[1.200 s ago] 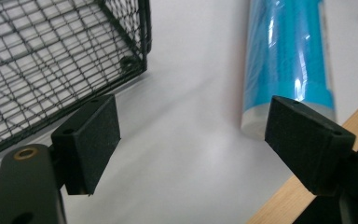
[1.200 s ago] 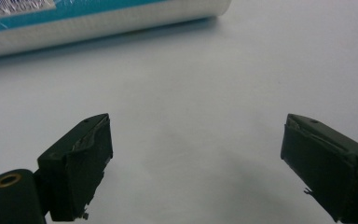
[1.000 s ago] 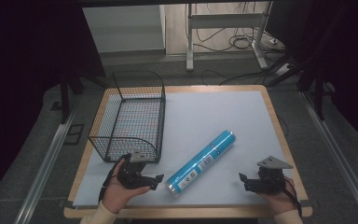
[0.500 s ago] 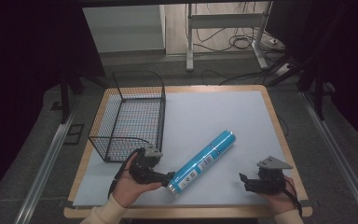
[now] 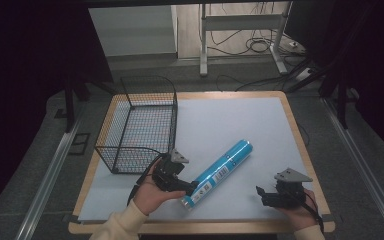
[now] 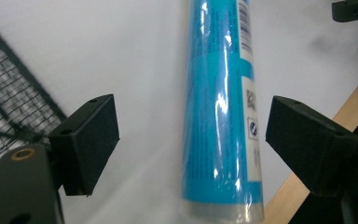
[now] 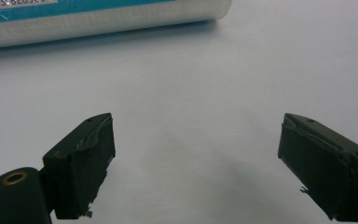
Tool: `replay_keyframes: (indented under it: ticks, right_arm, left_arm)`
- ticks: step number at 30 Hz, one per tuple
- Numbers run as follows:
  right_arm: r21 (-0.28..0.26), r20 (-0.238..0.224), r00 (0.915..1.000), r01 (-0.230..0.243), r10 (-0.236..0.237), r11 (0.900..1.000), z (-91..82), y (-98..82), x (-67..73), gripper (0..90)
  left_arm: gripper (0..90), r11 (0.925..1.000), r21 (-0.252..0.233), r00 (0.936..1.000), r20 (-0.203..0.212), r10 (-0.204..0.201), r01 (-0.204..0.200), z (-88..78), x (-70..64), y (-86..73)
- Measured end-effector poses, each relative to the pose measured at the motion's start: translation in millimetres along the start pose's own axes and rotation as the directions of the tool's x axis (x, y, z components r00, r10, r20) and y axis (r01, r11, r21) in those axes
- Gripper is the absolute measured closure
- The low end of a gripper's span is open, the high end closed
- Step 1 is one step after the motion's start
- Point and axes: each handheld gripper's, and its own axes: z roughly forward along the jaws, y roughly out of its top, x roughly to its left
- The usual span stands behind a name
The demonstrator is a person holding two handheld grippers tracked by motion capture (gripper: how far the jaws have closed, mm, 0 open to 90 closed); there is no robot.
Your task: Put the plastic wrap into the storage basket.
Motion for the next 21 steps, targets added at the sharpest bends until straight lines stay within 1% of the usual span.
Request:
replay_keyframes:
  ticks: [4, 9, 15, 16, 18, 19, 21]
  right_arm:
    - [0.004, -0.002, 1.0000, 0.003, -0.003, 1.000, 0.4, -0.2, -0.6, 12.2]
    - [-0.004, -0.003, 1.0000, 0.007, -0.007, 1.000, -1.4, 0.6, 0.2, 12.3]
    - [-0.004, 0.000, 0.9999, 0.011, -0.011, 1.000, -1.4, 0.7, 0.5, 12.4]
    - [-0.004, 0.001, 0.9999, 0.012, -0.012, 1.000, -1.5, 0.9, 0.3, 12.4]
    - [-0.004, 0.001, 0.9999, 0.010, -0.010, 1.000, -1.0, 0.8, 0.1, 12.4]
    - [-0.001, 0.001, 1.0000, 0.010, -0.010, 1.000, -0.7, 0.6, 0.0, 12.4]
    - [0.000, 0.002, 0.9999, 0.012, -0.012, 1.000, -0.6, 0.3, -0.2, 12.4]
  left_arm:
    - [16.7, 0.9998, 0.006, 0.9998, 0.004, 0.019, -0.019, 5.9, -5.2, 7.0]
    - [16.7, 0.9995, 0.022, 0.9997, 0.002, 0.023, -0.023, 12.2, -7.0, 13.0]
    - [16.7, 0.9986, 0.047, 0.9997, 0.009, 0.021, -0.021, 25.1, -5.6, 30.2]
    - [16.7, 0.9985, 0.051, 0.9997, 0.010, 0.020, -0.021, 27.6, -6.4, 32.7]
    - [16.6, 0.9975, 0.063, 0.9994, 0.013, 0.031, -0.032, 32.1, -8.1, 37.8]
    - [16.6, 0.9975, 0.063, 0.9994, 0.013, 0.031, -0.032, 32.1, -8.1, 37.8]
    - [16.6, 0.9966, 0.074, 0.9992, 0.022, 0.033, -0.034, 39.7, -11.9, 44.7]
